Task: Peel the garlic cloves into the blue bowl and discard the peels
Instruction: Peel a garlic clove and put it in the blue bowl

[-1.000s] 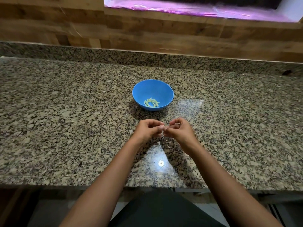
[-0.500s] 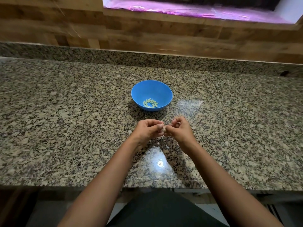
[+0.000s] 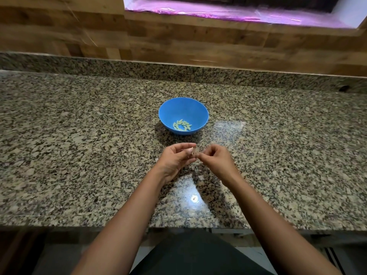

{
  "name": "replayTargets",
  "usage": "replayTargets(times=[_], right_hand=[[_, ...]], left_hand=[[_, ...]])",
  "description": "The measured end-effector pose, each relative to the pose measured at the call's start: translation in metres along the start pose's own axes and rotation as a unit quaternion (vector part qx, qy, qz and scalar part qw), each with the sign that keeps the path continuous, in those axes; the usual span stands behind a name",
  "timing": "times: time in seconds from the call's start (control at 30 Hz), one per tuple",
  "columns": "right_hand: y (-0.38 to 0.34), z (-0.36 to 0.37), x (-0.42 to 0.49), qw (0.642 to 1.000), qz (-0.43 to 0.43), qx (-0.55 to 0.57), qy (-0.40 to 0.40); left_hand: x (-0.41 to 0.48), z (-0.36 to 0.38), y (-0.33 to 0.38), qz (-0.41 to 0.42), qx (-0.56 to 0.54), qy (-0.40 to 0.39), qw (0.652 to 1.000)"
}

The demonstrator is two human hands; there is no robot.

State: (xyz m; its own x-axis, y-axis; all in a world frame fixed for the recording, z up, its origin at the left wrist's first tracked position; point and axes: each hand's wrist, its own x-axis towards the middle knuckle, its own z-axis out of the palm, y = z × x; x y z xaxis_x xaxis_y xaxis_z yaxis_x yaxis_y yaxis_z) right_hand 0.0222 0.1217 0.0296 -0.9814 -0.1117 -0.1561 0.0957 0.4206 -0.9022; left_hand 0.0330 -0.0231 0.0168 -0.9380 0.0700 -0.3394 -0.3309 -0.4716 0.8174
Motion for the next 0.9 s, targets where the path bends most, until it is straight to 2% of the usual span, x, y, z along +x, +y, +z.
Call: replayTargets(times=[0.13,0.3,0.63,0.9], right_hand=[[0.000,-0.001,0.004,0.998,0.009,0.065,-0.008],[0.001,-0.003,0.005,1.000,-0.014,-0.026,0.005],[-0.002,-0.005,0.004,0.995,0.031,0.075,-0.059],[0.013,-0.017,0.014,0.977,0.114,0.182,0.013]], left_hand=[[-0.003,0.000,0.000,0.016,0.022,-0.008,1.000],[-0.003,-0.004,0.000,0.037,0.093,0.039,0.994],[0.001,-0.002,-0.002,0.089,0.140,0.046,0.985],[0.019,0.006,-0.006,0.087,0.172,0.045,0.980]])
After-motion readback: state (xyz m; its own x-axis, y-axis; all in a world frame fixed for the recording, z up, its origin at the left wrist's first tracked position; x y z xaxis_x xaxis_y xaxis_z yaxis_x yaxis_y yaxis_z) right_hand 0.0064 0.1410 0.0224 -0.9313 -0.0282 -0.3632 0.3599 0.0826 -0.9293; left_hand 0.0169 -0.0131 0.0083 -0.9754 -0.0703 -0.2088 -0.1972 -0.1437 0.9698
